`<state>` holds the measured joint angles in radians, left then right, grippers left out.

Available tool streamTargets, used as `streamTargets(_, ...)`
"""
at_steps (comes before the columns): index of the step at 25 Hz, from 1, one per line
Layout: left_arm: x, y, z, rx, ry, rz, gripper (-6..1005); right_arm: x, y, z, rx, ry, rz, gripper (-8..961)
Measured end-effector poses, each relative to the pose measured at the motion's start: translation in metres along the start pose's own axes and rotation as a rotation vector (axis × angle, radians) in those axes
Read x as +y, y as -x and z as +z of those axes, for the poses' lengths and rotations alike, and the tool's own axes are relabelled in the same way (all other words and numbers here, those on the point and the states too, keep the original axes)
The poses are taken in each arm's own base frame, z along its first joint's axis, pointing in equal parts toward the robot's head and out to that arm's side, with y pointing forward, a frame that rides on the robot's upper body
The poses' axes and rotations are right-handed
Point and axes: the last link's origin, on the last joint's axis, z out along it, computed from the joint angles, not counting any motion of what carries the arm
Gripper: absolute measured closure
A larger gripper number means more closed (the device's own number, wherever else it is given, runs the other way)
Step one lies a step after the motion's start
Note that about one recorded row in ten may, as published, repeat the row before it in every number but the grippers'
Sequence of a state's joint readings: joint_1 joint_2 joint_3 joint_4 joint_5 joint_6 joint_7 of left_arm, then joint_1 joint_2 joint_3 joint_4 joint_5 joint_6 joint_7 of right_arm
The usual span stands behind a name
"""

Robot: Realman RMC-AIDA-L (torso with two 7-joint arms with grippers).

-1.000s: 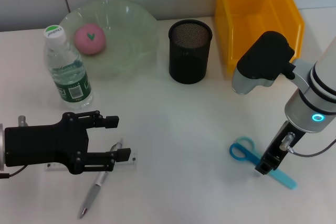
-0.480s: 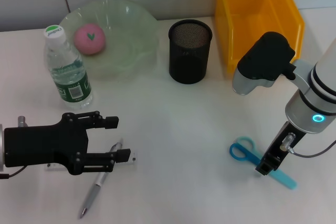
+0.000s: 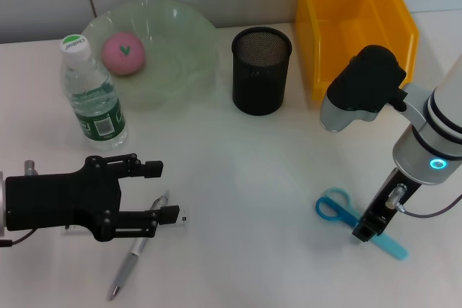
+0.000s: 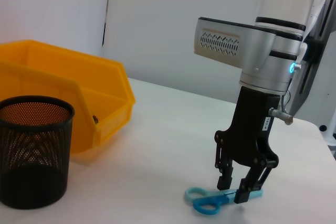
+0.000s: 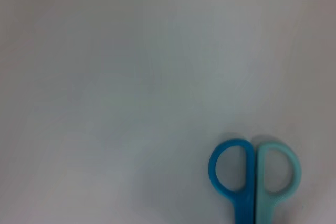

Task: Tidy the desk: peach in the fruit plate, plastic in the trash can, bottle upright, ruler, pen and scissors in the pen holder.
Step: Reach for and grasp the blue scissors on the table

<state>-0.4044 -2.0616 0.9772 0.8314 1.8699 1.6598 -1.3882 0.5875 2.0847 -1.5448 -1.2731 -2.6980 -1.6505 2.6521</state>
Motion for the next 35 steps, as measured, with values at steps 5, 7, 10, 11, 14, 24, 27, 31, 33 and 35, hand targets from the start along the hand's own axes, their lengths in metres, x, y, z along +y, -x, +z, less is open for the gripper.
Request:
streamTargets(5, 0.0005, 0.0008, -0.0004, 0.0, 0.0, -0.003, 203, 0.0013, -0.0004, 0.0012, 0.005, 0.001, -0.004, 605)
streamTargets(7, 0.0007, 0.0008, -0.0003, 0.0, 0.001, -0.003, 203, 0.0024, -0.0005, 0.002, 0.009, 0.0, -0.007, 605)
streamTargets(10, 0.0011, 0.0014, -0.0005, -0.001, 0.001, -0.005, 203, 0.0038, -0.0003, 0.0028, 0.014, -0.001, -0.011, 605)
streamTargets(11, 0.0013, 0.0016, -0.0006, -0.001, 0.002, -0.006, 203, 0.0039, -0.0003, 0.0029, 0.014, -0.001, -0.01, 605)
streamTargets(14, 0.0014, 0.0017, -0.0007, 0.0, 0.002, -0.006, 203, 0.004, -0.0002, 0.0029, 0.014, -0.001, -0.009, 613)
streamTargets(24, 0.0016, 0.002, -0.0013, 0.0, 0.0, -0.007, 203, 0.0037, 0.001, 0.0015, 0.011, -0.004, -0.011, 662)
streamTargets(27, 0.0016, 0.0018, -0.0013, 0.0, 0.0, -0.006, 203, 0.0035, 0.0013, 0.0014, 0.011, -0.005, -0.012, 682)
streamTargets(31, 0.0015, 0.0016, -0.0014, 0.0, 0.0, -0.005, 203, 0.003, 0.0012, 0.001, 0.012, -0.006, -0.012, 709)
streamTargets(33, 0.0014, 0.0012, -0.0014, 0.001, 0.0, -0.004, 203, 0.003, 0.0014, 0.0004, 0.011, -0.007, -0.013, 722)
streamTargets(35, 0.0015, 0.0012, -0.0014, 0.001, 0.0, -0.004, 203, 0.0031, 0.0016, 0.0003, 0.011, -0.007, -0.014, 734)
